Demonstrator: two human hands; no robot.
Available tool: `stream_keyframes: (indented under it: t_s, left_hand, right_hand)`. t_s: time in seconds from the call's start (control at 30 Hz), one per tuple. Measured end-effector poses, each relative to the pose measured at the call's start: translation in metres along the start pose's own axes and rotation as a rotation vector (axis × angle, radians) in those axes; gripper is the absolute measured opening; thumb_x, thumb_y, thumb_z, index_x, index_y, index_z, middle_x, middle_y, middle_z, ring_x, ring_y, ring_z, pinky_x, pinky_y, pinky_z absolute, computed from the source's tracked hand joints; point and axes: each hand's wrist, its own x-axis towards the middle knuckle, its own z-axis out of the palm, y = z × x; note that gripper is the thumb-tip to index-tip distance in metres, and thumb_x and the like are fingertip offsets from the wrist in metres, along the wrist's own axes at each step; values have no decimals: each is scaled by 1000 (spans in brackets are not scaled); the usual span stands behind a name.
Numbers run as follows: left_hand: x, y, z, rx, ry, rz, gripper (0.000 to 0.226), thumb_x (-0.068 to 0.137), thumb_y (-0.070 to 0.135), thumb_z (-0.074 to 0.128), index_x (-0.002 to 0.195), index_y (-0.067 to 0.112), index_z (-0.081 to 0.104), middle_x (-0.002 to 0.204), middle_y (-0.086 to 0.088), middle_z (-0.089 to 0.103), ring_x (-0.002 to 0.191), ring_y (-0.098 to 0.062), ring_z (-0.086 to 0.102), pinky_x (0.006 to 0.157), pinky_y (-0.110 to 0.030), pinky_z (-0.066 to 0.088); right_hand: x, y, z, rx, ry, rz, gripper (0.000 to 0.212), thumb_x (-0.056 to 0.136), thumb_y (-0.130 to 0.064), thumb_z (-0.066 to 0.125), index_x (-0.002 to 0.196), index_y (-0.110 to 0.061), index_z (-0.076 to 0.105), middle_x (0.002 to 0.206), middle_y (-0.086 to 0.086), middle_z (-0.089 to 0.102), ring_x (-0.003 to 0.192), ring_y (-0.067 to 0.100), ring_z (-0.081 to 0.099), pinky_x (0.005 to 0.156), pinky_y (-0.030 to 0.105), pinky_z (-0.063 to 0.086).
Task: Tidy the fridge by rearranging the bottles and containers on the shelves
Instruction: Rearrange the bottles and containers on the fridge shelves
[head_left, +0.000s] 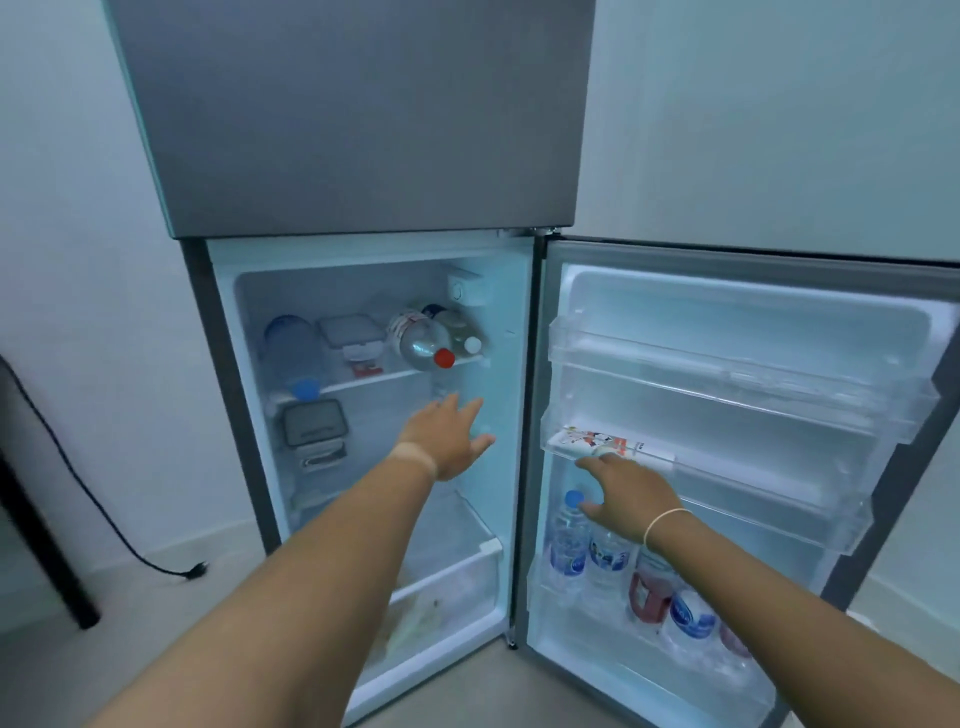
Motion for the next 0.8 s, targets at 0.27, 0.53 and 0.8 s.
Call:
stream_keyframes:
  t_s: [0.27, 0.53, 0.8]
  left_hand:
    - [-14, -46, -13, 25, 17, -81, 64, 98, 48, 31, 153, 21, 11, 159, -13, 18, 142, -33, 28, 114, -43, 29]
    - [12, -83, -18, 68, 3, -154, 64, 98, 48, 32, 152, 20, 14, 160, -12, 16, 142, -34, 30, 114, -45, 31]
    - [55, -136, -25, 0, 69, -299, 58, 96, 44, 39, 148, 25, 22, 152, -9, 29, 134, -35, 38, 106, -48, 40]
  right_hand:
    - [20, -52, -13, 1, 1, -100, 59, 91, -39, 52, 144, -24, 32, 143, 5, 45, 127, 27, 49, 103, 38, 43]
    - [74, -77, -14, 80, -13, -153, 59, 90, -39, 52, 144, -25, 33, 143, 4, 45, 127, 26, 49, 102, 38, 43]
    - [160, -102, -8, 277, -24, -243, 59, 89, -37, 55, 142, -22, 36, 142, 5, 45, 126, 26, 49, 101, 36, 43]
